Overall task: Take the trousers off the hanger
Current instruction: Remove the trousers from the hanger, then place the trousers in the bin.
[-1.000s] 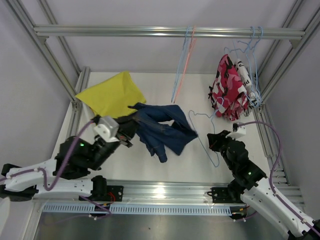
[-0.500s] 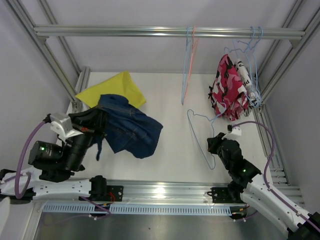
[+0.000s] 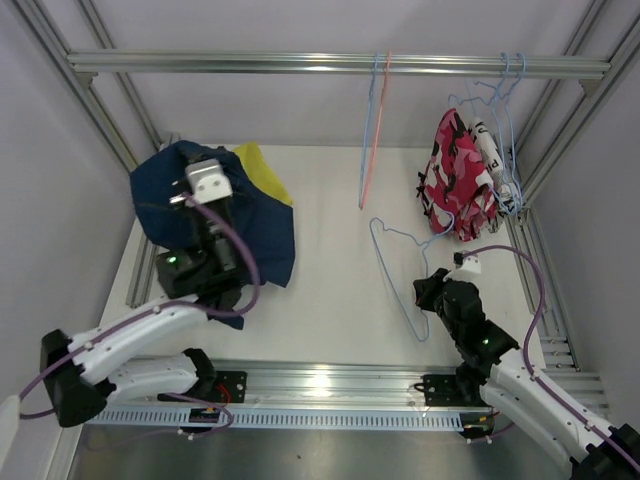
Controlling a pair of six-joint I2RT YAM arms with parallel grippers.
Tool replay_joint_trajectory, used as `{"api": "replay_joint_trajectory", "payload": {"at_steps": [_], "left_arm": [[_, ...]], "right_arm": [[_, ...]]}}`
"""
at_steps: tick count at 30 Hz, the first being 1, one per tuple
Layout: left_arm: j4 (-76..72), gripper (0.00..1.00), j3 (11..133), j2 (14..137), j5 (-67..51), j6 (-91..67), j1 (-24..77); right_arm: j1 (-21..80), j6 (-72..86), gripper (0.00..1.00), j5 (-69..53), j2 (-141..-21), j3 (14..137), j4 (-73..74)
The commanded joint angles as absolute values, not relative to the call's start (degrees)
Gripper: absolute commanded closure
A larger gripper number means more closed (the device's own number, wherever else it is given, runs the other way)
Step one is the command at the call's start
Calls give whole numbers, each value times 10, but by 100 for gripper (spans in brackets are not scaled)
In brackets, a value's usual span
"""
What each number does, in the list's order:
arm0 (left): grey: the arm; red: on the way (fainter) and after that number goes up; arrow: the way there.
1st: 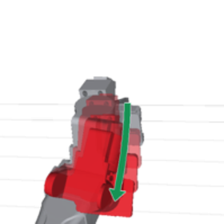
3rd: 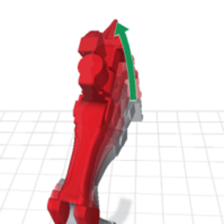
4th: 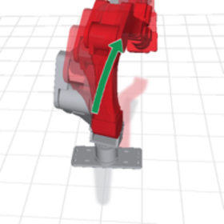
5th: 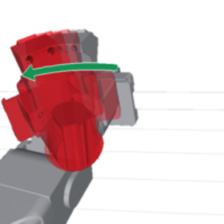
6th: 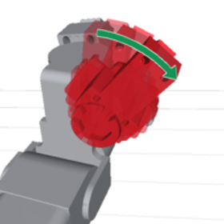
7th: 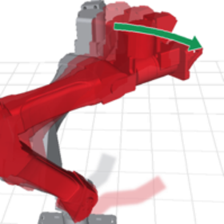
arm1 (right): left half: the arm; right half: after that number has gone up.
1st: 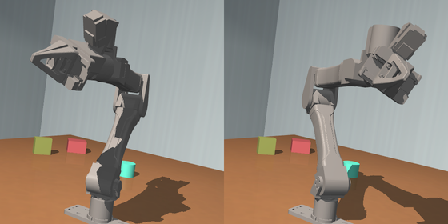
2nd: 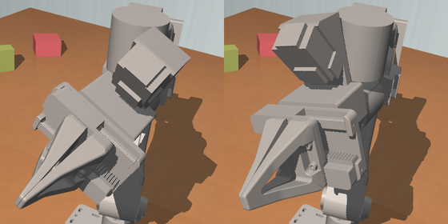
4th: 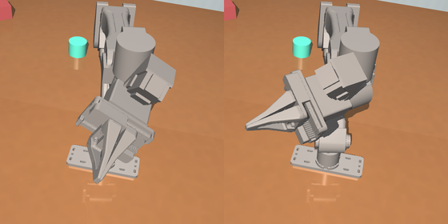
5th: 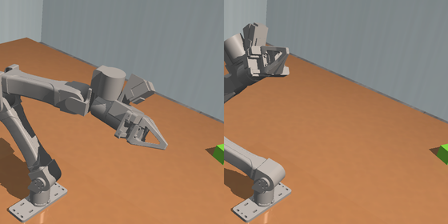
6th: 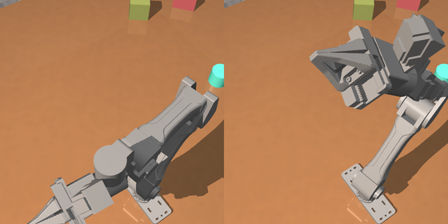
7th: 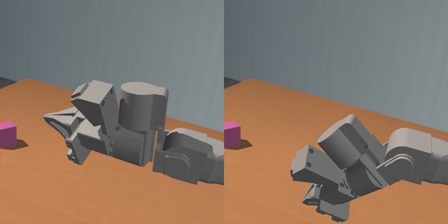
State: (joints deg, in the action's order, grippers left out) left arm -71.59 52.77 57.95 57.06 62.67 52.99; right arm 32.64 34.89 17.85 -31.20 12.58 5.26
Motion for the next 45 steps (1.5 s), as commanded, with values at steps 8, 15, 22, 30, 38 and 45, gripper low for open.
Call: {"api": "replay_joint_trajectory", "payload": {"at_steps": [8, 15, 22, 30, 38, 45], "left_arm": [[-422, 99, 478, 682, 673, 214, 370], [156, 99, 607, 792, 436, -344, 222], [315, 42, 736, 962, 339, -399, 191], [336, 0, 733, 931, 310, -409, 186], [365, 1, 759, 796, 316, -359, 209], [406, 1, 766, 720, 313, -276, 257]], "right_arm": [[305, 343, 100, 140, -296, 117, 27], [296, 340, 100, 126, -281, 113, 33], [290, 339, 100, 113, -277, 113, 34], [279, 339, 100, 100, -270, 110, 36], [275, 342, 100, 89, -266, 108, 33], [272, 342, 100, 82, -265, 107, 33]]}}
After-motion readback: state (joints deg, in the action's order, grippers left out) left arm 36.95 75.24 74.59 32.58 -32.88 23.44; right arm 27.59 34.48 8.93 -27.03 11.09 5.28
